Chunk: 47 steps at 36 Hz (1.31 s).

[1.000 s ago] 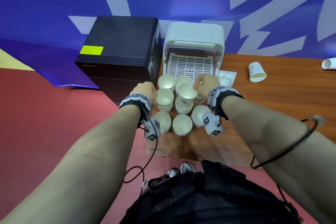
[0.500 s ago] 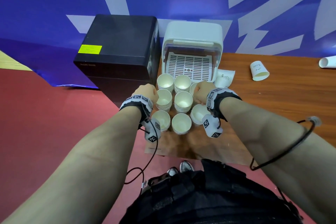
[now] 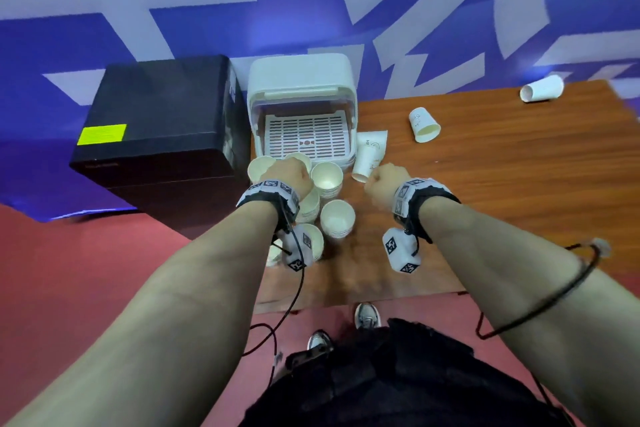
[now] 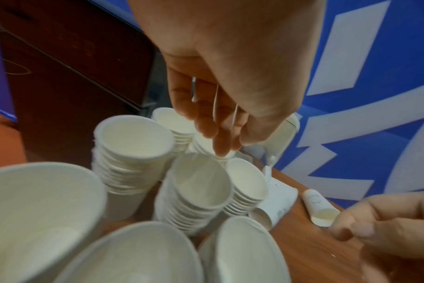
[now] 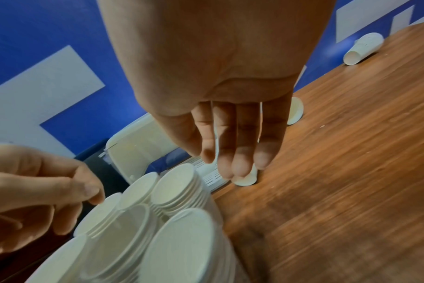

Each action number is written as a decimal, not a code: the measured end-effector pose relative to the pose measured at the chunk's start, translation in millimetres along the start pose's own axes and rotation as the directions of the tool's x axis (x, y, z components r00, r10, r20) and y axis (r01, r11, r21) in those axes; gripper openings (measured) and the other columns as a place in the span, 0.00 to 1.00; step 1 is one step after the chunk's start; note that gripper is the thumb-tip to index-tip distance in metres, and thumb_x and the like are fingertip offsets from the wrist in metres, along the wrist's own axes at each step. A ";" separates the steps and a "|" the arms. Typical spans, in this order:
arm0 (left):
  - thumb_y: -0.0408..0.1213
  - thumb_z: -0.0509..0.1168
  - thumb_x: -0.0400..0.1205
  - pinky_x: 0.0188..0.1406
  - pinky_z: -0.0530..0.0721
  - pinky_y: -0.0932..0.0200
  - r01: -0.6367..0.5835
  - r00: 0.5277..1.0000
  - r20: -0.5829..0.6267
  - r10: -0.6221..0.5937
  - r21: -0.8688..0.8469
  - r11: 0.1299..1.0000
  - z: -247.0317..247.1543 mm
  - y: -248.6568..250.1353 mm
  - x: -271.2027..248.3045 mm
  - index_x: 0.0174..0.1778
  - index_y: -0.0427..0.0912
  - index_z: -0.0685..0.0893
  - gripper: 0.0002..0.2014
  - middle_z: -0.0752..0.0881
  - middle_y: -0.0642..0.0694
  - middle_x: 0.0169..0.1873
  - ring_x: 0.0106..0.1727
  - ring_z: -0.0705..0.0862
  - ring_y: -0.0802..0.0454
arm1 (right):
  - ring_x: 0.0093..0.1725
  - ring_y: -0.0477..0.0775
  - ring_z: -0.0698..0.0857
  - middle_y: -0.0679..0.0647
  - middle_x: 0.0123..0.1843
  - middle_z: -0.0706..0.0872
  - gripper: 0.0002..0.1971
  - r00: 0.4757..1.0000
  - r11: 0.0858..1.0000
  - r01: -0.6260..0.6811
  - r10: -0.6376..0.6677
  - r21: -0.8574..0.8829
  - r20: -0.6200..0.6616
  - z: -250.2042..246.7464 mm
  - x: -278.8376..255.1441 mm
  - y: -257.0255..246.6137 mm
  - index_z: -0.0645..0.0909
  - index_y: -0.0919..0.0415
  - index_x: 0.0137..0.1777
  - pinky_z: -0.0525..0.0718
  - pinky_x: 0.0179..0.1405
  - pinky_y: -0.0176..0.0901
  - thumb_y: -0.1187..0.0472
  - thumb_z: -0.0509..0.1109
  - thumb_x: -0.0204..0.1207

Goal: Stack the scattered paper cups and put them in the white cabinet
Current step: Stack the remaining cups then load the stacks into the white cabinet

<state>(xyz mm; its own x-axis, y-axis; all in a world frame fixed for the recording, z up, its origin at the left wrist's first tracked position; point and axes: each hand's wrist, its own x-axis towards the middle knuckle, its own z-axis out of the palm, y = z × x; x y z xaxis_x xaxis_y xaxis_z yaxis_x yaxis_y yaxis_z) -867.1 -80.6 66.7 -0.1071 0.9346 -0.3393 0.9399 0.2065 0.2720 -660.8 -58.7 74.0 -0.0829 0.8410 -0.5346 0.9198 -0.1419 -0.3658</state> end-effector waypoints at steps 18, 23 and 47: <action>0.40 0.63 0.78 0.40 0.82 0.55 0.089 0.996 0.015 -0.089 0.029 0.996 43.0 173.3 81.1 0.48 0.40 0.88 0.11 0.89 0.41 0.46 0.43 0.84 0.42 | 0.37 0.56 0.83 0.55 0.38 0.85 0.13 0.996 0.989 -0.041 0.030 0.142 0.078 -105.6 94.8 168.2 0.84 0.70 0.61 0.85 0.57 0.52 0.65 0.67 0.80; 0.47 0.62 0.82 0.46 0.82 0.52 0.170 0.984 0.032 -0.173 0.063 0.983 68.6 209.6 104.5 0.51 0.44 0.87 0.13 0.88 0.40 0.49 0.50 0.85 0.38 | 0.46 0.63 0.91 0.64 0.41 0.92 0.10 0.998 0.981 -0.052 0.046 0.186 0.034 -142.3 130.0 212.7 0.87 0.68 0.49 0.90 0.50 0.55 0.65 0.65 0.79; 0.77 0.44 0.77 0.42 0.75 0.52 0.426 0.893 0.072 -0.444 0.179 0.887 86.9 217.6 212.0 0.53 0.38 0.84 0.44 0.86 0.36 0.49 0.50 0.85 0.37 | 0.51 0.63 0.86 0.61 0.56 0.86 0.18 0.993 0.994 -0.106 0.106 0.010 0.049 -122.4 278.0 224.8 0.78 0.58 0.63 0.82 0.44 0.46 0.50 0.69 0.76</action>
<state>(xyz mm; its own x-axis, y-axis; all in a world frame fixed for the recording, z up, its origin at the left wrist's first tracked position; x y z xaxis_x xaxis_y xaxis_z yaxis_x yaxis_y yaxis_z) -657.1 137.3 -24.3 -0.4896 0.7219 -0.4891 0.8456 0.5299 -0.0643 -430.2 207.2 -63.7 -0.0039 0.7948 -0.6069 0.9194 -0.2359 -0.3148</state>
